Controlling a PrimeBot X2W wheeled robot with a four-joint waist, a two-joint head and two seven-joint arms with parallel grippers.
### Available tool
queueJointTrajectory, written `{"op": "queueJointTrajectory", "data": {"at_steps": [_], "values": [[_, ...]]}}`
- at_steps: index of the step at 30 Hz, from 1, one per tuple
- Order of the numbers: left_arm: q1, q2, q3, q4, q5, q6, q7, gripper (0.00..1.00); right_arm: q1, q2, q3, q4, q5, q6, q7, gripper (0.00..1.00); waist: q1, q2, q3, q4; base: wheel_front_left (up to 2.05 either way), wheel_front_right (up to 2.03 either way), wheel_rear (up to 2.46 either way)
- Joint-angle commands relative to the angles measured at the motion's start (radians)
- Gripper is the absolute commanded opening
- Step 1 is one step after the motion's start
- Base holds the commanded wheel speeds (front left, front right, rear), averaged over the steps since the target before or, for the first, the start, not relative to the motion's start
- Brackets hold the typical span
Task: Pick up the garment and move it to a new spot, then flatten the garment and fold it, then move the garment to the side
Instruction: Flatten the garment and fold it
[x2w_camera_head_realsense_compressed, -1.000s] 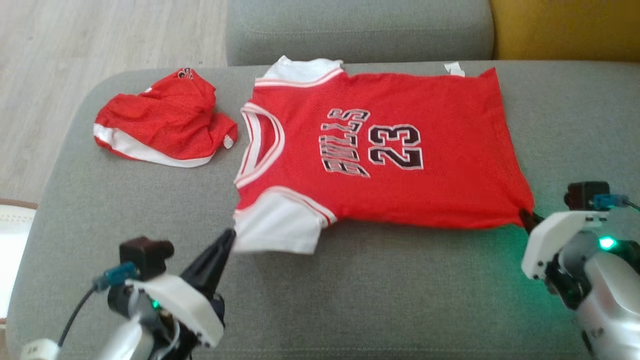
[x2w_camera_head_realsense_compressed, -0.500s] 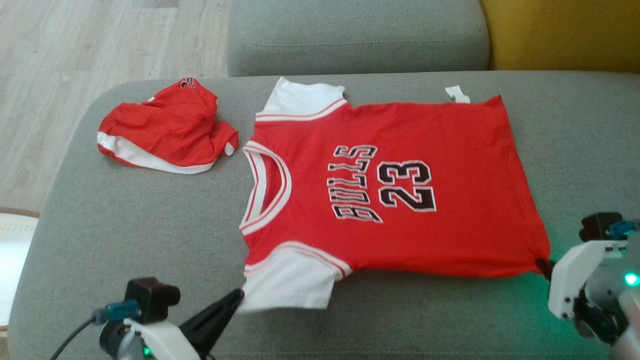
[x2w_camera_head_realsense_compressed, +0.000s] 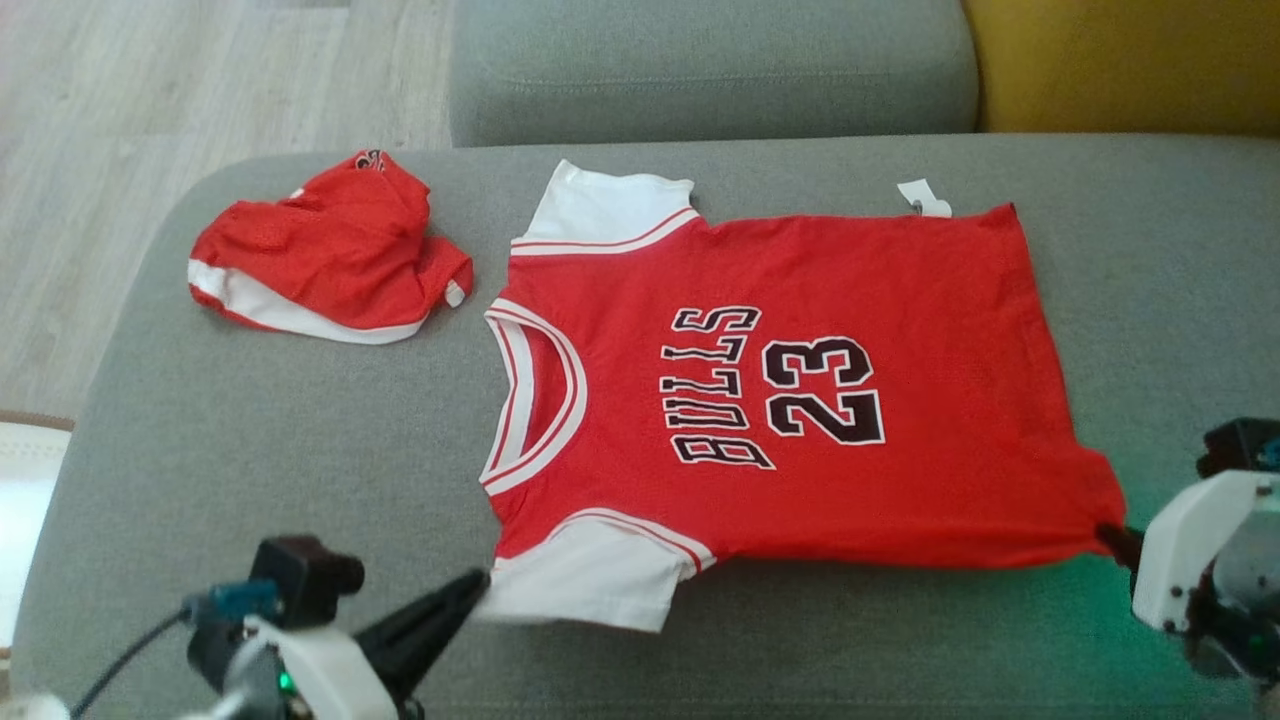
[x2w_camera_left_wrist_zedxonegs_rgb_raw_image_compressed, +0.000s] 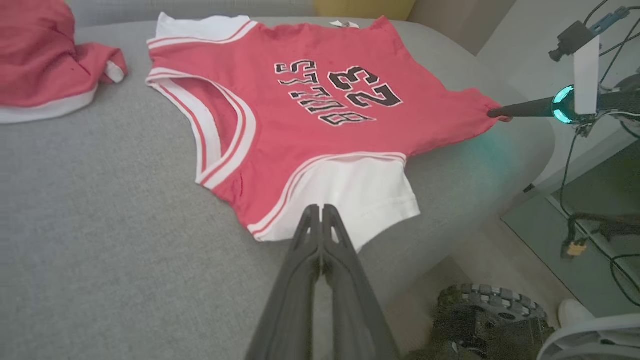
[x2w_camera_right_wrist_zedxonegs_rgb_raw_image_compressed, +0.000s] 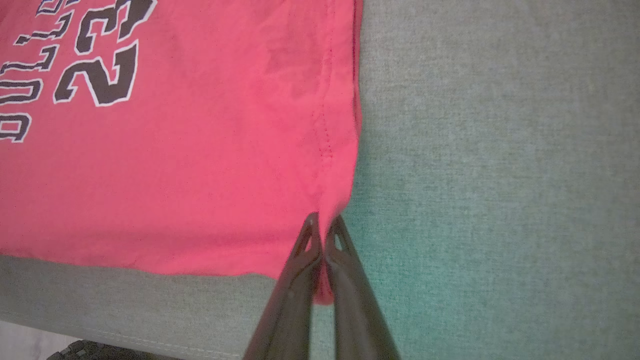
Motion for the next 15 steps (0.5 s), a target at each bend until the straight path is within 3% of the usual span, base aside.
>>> {"op": "queueJointTrajectory", "data": {"at_steps": [1,6,15], "values": [[-0.096,0.036,0.05,-0.029,0.013,0.001,0.003,0.0,-0.054,-0.013,-0.02,-0.037,-0.017,0.007,0.014,0.0,0.0001,-0.0001,0.013,0.001,0.0,0.0,0.0],[-0.207,0.043,0.047,0.002,0.033,-0.003,0.024,0.0,-0.132,0.07,-0.129,-0.022,-0.042,0.007,0.088,0.0,0.0001,-0.0001,0.062,0.003,0.0,0.0,0.0],[-0.467,0.057,-0.029,0.128,0.049,-0.01,0.041,0.0,-0.295,0.118,-0.143,-0.007,-0.186,0.007,0.167,0.0,0.0001,-0.0001,0.168,0.005,0.0,0.0,0.0]]}}
